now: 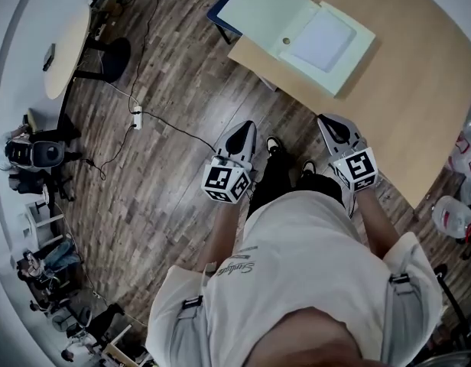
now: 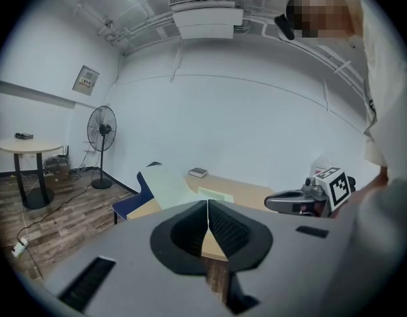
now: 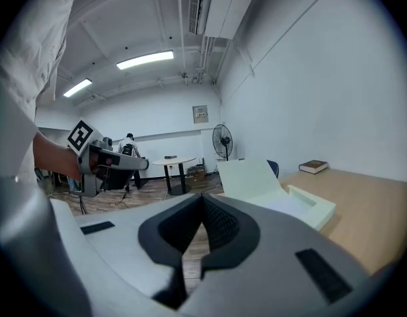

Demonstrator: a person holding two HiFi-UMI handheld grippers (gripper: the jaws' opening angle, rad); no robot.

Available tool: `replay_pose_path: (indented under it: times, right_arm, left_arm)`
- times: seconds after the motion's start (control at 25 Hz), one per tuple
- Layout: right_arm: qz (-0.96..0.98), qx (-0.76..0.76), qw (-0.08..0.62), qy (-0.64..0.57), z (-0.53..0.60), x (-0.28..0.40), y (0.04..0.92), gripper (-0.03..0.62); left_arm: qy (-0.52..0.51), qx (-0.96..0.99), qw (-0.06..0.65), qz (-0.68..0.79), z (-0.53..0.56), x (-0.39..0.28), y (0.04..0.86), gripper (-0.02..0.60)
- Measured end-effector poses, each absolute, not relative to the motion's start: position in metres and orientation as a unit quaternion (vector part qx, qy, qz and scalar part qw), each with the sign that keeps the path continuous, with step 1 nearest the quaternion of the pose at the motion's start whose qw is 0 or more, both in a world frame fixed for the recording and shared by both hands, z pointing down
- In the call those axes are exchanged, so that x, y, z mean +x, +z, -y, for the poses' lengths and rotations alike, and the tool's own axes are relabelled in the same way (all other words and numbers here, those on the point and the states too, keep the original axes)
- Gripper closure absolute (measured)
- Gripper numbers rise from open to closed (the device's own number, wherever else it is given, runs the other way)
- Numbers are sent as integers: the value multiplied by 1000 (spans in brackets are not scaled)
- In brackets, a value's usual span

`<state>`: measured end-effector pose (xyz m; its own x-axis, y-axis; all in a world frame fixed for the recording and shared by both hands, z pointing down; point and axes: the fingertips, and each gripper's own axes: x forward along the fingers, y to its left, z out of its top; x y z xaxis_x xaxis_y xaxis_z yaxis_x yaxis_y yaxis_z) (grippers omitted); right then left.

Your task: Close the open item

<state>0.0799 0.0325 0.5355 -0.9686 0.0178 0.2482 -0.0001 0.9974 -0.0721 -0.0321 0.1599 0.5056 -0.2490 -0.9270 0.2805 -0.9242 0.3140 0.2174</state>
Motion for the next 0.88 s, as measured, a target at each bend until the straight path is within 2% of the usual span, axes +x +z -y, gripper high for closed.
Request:
replay_pose_path:
  times: [0.16, 0.36, 0.48, 0.6, 0.88]
  right_arm:
    - [991, 22, 132, 19, -19, 51, 530, 599]
    - [989, 56, 133, 15, -5, 13, 514, 600]
    - [989, 50, 137, -16, -12, -21, 508, 600]
    - [988, 59, 135, -39, -16, -52, 502, 600]
    - [984, 107, 144, -14, -13, -75, 512, 600]
  left_arm:
    - [-20, 601, 184, 777, -147, -70, 508, 567]
    - [-19, 629, 146, 764, -130, -122, 475, 567]
    - [-53, 636, 155, 754, -129, -161, 468, 568]
    - [-45, 648, 156, 744, -128, -193, 474, 566]
    - [-38, 684, 169, 708, -94, -221, 494, 568]
